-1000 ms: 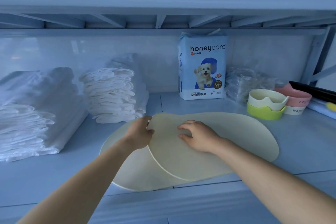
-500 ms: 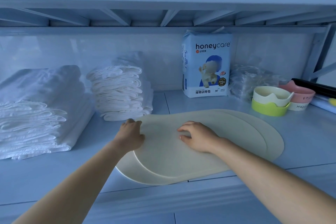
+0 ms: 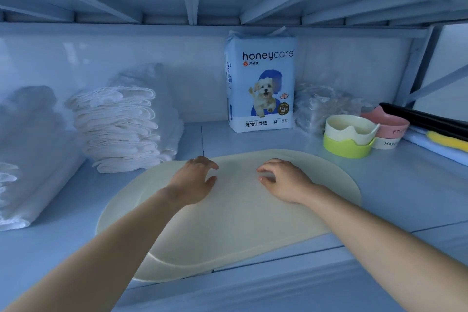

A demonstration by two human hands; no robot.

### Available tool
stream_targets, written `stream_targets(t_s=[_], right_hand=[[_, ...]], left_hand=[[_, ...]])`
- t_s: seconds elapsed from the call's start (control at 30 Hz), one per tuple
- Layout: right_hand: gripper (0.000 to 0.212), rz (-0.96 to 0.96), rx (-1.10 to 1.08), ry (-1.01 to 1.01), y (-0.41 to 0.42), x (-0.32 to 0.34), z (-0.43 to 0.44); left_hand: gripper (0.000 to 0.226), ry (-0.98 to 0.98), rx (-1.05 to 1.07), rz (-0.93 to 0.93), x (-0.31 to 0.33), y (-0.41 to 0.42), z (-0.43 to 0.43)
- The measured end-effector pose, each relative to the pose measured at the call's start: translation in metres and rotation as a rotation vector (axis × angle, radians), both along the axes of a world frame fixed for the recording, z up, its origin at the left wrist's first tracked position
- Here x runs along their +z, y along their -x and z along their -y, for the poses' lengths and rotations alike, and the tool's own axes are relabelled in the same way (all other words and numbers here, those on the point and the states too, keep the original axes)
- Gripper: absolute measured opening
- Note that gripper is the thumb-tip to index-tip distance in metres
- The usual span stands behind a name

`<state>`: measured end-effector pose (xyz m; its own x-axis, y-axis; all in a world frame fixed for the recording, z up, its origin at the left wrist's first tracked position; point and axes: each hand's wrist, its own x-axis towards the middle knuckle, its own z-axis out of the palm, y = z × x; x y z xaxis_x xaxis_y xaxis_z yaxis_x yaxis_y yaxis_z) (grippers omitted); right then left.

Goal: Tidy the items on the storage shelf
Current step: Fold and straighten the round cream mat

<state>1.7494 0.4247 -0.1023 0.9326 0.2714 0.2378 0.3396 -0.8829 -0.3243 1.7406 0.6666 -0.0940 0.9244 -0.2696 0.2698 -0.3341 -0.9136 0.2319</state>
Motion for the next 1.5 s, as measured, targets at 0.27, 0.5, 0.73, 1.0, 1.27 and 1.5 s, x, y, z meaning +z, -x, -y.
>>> stream_targets(t_s=[0.27,0.5,0.73,1.0,1.27,1.5], right_hand=[[0.039,-0.038,-0.114,0.05,-0.043,0.003,0.055],[0.054,-0.075,-0.13,0.12,-0.073,0.004,0.07],[0.065,-0.091,-0.142,0.164,-0.087,0.006,0.074],[0.049,0.025,-0.132,0.137,-0.089,0.013,0.071],[0.03,0.167,-0.14,0.155,-0.088,0.03,0.084],[0.028,0.188,-0.167,0.347,-0.096,0.021,0.106]], left_hand=[[0.033,-0.018,0.059,-0.067,-0.001,-0.043,0.026],[0.032,-0.016,0.136,-0.105,-0.011,-0.067,0.039],[0.041,-0.009,0.214,-0.063,-0.014,-0.08,0.05],[0.025,0.082,0.3,-0.031,-0.01,-0.087,0.059],[0.004,0.218,0.279,-0.013,-0.004,-0.089,0.082],[0.03,0.058,0.259,0.005,-0.013,-0.095,0.113]])
